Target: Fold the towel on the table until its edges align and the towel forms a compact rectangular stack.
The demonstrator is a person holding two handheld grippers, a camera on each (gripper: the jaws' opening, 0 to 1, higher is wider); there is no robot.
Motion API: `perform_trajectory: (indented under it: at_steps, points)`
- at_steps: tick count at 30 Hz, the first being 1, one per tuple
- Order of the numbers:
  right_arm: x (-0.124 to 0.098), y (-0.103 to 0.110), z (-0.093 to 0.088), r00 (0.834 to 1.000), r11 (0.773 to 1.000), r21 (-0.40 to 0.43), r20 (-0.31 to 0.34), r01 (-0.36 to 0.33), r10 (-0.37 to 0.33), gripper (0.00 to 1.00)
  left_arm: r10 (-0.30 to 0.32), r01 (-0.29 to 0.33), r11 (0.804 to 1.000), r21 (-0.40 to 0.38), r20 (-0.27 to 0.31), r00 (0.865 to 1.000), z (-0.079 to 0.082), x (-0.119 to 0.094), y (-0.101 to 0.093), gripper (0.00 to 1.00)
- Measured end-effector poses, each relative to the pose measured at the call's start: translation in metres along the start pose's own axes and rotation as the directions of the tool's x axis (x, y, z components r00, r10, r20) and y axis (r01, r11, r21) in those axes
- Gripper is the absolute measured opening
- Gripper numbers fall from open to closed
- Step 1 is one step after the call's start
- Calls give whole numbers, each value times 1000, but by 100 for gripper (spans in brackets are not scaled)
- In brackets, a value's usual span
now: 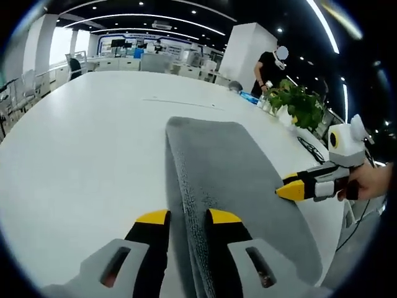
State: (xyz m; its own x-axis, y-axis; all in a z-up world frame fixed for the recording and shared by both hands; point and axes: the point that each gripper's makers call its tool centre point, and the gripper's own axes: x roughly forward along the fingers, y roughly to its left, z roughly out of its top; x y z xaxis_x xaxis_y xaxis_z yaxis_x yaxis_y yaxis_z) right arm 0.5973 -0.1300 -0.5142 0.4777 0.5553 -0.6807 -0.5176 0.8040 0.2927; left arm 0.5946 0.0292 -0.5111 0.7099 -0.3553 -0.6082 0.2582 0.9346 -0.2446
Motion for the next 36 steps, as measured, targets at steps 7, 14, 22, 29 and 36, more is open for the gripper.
perform_trajectory:
  at_steps: [7,14,22,29,36]
  points:
    - [0,0,0,1000,1000,9,-3,-1,1,15,24,-24,1000,20,0,1000,0,2,-3,20]
    - [1,1,2,1000,996,-90,4,17,-17,8,4,-4,1000,13,-18,1000,-2,8,-9,9]
    - [-3,-8,2,999,995,-93,11,42,-41,7,-4,5,1000,18,-31,1000,-5,11,-16,9]
    - [-19,-30,-7,997,994,-74,20,76,-75,7,-48,50,998,45,-53,997,-10,16,-47,9]
    - [-36,-51,-14,993,992,-52,25,118,-117,6,-83,90,992,93,-77,994,-13,21,-82,9]
